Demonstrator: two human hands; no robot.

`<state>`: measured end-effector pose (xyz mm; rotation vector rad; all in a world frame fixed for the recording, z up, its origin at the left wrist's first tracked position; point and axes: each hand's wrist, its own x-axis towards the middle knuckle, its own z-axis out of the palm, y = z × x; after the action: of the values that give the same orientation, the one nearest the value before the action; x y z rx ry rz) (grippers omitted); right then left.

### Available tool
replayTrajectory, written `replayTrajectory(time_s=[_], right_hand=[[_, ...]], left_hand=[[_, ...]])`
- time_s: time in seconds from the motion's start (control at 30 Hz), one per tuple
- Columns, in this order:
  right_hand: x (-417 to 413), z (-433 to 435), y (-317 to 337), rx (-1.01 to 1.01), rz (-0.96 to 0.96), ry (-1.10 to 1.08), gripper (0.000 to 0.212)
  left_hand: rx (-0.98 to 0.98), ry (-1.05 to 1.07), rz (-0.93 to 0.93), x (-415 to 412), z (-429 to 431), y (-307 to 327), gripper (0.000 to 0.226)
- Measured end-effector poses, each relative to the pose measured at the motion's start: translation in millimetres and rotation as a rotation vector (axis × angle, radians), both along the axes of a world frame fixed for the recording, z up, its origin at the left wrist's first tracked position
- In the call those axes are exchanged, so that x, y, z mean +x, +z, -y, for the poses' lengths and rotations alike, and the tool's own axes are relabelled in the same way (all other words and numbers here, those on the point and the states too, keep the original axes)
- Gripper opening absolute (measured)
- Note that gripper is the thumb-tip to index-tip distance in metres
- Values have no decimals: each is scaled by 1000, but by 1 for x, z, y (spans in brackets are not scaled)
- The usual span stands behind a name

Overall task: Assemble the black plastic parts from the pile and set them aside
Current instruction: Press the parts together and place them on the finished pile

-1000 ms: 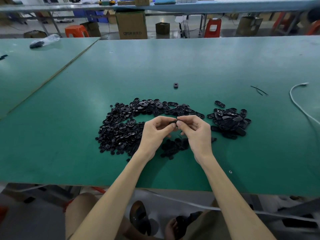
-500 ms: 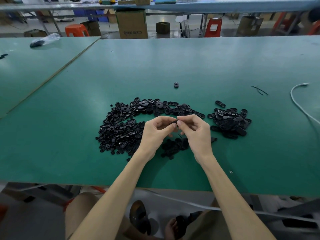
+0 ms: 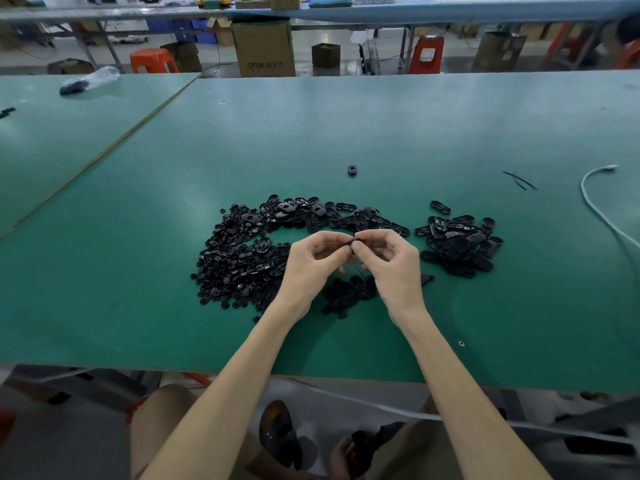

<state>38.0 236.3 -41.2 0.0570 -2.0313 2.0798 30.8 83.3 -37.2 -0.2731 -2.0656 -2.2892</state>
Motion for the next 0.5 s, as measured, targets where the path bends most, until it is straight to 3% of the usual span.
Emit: replayTrajectory(time_s=[0.5], right_hand=[[0,2,2,13,-2,-1,16]], left_hand=[[-55,21,18,0,1,-2,12]])
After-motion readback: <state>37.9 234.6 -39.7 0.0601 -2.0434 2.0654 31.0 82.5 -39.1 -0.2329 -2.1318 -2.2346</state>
